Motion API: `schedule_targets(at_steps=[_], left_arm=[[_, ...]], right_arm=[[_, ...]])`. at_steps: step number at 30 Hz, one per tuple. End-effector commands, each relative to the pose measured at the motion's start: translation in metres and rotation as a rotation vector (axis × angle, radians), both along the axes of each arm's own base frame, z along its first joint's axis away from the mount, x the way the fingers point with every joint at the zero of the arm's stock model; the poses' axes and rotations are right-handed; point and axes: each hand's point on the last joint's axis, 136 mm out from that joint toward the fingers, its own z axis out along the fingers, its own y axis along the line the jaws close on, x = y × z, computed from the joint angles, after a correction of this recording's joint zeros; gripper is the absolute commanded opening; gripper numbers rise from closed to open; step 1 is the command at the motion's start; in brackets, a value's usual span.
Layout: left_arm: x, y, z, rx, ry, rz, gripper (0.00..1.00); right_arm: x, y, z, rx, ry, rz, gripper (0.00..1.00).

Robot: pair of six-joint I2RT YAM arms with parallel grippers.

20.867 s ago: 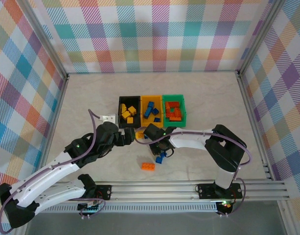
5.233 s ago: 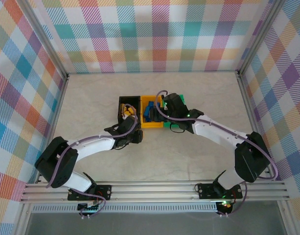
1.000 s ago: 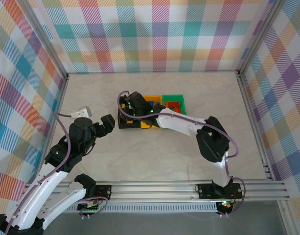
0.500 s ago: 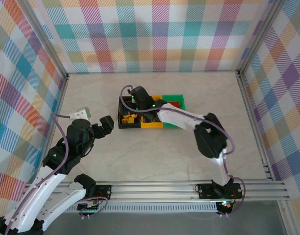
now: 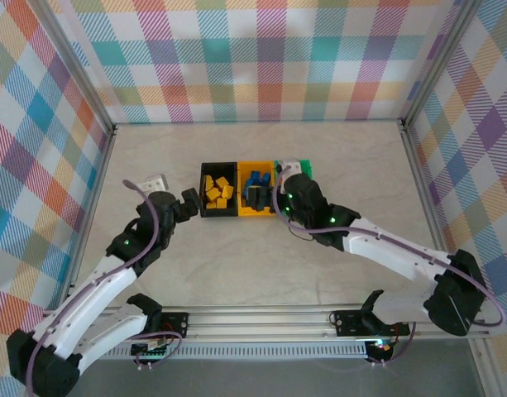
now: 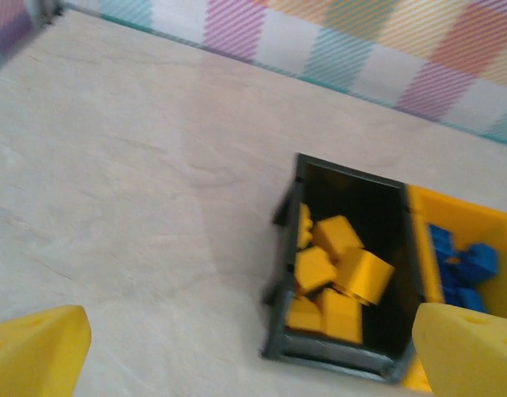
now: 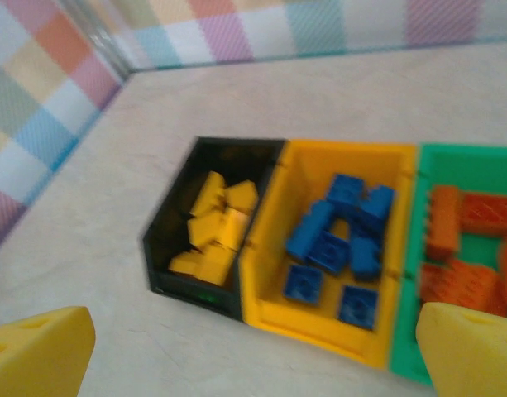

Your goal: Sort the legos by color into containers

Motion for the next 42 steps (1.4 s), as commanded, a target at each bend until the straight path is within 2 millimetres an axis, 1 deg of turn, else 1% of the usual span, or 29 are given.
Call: schedule_targets(at_steps=[1,3,5,7,8,10,12,14,17,21,24,27,28,29,30,31,32,33,35,37,40,42], left_arm=[[0.038,0.027,0.025,0.146,-0.085,0.095,1.00],[0.057,0.039,0.007,0.262,-0.004,0.097,1.00],[0.072,0.054,-0.023,0.333,0.097,0.110,1.00],[0.081,0.058,-0.054,0.341,0.148,0.089,1.00],[0.085,0.058,-0.066,0.344,0.146,0.085,1.00],[0.089,0.058,-0.083,0.357,0.120,0.083,1.00],[0.096,0.057,-0.094,0.371,0.081,0.077,1.00],[0.101,0.057,-0.110,0.379,0.093,0.064,1.00],[0.105,0.057,-0.129,0.377,0.116,0.055,1.00],[0.105,0.059,-0.130,0.360,0.103,0.061,1.00],[0.094,0.060,-0.125,0.330,0.032,0.055,1.00],[0.087,0.063,-0.128,0.253,-0.017,0.024,1.00],[0.084,0.059,-0.135,0.218,-0.062,-0.023,1.00],[0.081,0.058,-0.130,0.217,-0.137,-0.037,1.00],[0.078,0.060,-0.135,0.208,-0.082,-0.021,1.00],[0.083,0.063,-0.139,0.209,-0.038,-0.006,1.00],[0.088,0.067,-0.136,0.218,-0.053,0.019,1.00],[0.086,0.067,-0.139,0.209,-0.024,0.012,1.00],[0.086,0.067,-0.139,0.210,-0.031,0.014,1.00],[0.086,0.068,-0.138,0.213,-0.036,0.017,1.00],[0.086,0.068,-0.137,0.212,-0.038,0.018,1.00],[0.086,0.067,-0.137,0.213,-0.036,0.016,1.00]], right_arm=[[-0.002,-0.031,0.000,-0.005,-0.025,-0.123,1.00],[-0.005,-0.042,-0.003,-0.025,-0.019,-0.143,1.00],[-0.006,-0.053,-0.004,-0.037,-0.029,-0.165,1.00],[-0.008,-0.061,-0.006,-0.045,-0.043,-0.172,1.00],[-0.007,-0.067,-0.006,-0.047,-0.052,-0.194,1.00],[-0.007,-0.075,-0.006,-0.048,-0.073,-0.210,1.00],[-0.009,-0.080,-0.004,-0.064,-0.093,-0.206,1.00],[-0.010,-0.088,-0.005,-0.081,-0.102,-0.214,1.00],[-0.010,-0.097,-0.009,-0.085,-0.122,-0.225,1.00],[-0.005,-0.106,-0.013,-0.117,-0.163,-0.219,1.00],[0.003,-0.121,-0.013,-0.119,-0.150,-0.265,1.00],[0.011,-0.134,-0.012,-0.114,-0.156,-0.295,1.00],[0.014,-0.139,-0.011,-0.119,-0.160,-0.310,0.99],[0.017,-0.145,-0.011,-0.131,-0.164,-0.325,1.00],[0.019,-0.149,-0.010,-0.141,-0.168,-0.334,1.00],[0.022,-0.153,-0.011,-0.153,-0.172,-0.340,1.00],[0.024,-0.159,-0.010,-0.165,-0.179,-0.356,1.00],[0.027,-0.167,-0.010,-0.178,-0.182,-0.380,1.00],[0.034,-0.178,-0.009,-0.217,-0.228,-0.401,1.00],[0.040,-0.195,-0.012,-0.256,-0.265,-0.454,1.00],[0.045,-0.230,-0.028,-0.344,-0.253,-0.539,1.00],[0.046,-0.248,-0.044,-0.407,-0.260,-0.565,1.00]])
